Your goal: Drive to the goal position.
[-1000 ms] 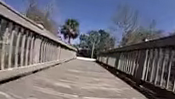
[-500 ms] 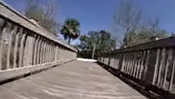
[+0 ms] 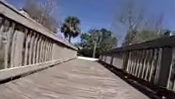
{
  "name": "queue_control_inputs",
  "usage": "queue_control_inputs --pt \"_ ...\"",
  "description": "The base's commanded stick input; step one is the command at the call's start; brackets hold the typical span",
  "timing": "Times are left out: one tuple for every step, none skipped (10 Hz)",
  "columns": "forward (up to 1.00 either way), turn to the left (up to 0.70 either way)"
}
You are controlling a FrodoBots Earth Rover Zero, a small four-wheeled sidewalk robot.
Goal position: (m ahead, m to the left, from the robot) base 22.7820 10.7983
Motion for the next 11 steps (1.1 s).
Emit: queue_control_inputs --pt "0.70 0.00" --pt "0.70 0.00" --pt "0.70 0.00" --pt "0.70 0.00" --pt "0.70 0.00" --pt "0.70 0.00" --pt "0.70 0.00" --pt "0.70 0.00" --pt "0.70 0.00" --pt "0.70 0.00" --pt "0.70 0.00"
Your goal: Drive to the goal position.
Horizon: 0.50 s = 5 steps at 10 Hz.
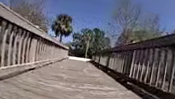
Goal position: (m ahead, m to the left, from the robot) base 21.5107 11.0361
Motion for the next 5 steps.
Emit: queue_control_inputs --pt "0.70 0.00" --pt "0.70 0.00" --pt "0.70 0.00" --pt "0.70 0.00" --pt "0.70 0.00"
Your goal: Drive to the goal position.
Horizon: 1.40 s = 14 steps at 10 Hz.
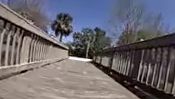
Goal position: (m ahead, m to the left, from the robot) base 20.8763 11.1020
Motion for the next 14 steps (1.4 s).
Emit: queue_control_inputs --pt "0.70 0.00" --pt "0.70 0.00" --pt "0.70 0.00" --pt "0.70 0.00" --pt "0.70 0.00" --pt "0.70 0.00" --pt "0.70 0.00" --pt "0.70 0.00" --pt "0.70 0.00" --pt "0.70 0.00" --pt "0.70 0.00" --pt "0.70 0.00" --pt "0.70 0.00" --pt "0.70 0.00"
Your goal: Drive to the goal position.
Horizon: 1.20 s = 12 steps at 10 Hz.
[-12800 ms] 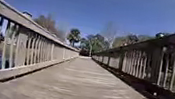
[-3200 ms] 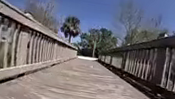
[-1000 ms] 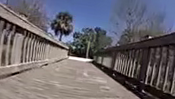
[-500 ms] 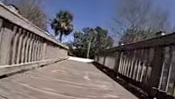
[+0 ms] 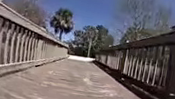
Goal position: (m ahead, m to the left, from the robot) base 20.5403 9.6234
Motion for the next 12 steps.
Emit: queue_control_inputs --pt "0.70 0.00" --pt "0.70 0.00" --pt "0.70 0.00" --pt "0.70 0.00" --pt "0.70 0.00" --pt "0.70 0.00" --pt "0.70 0.00" --pt "0.70 0.00" --pt "0.70 0.00" --pt "0.70 0.00" --pt "0.70 0.00" --pt "0.70 0.00"
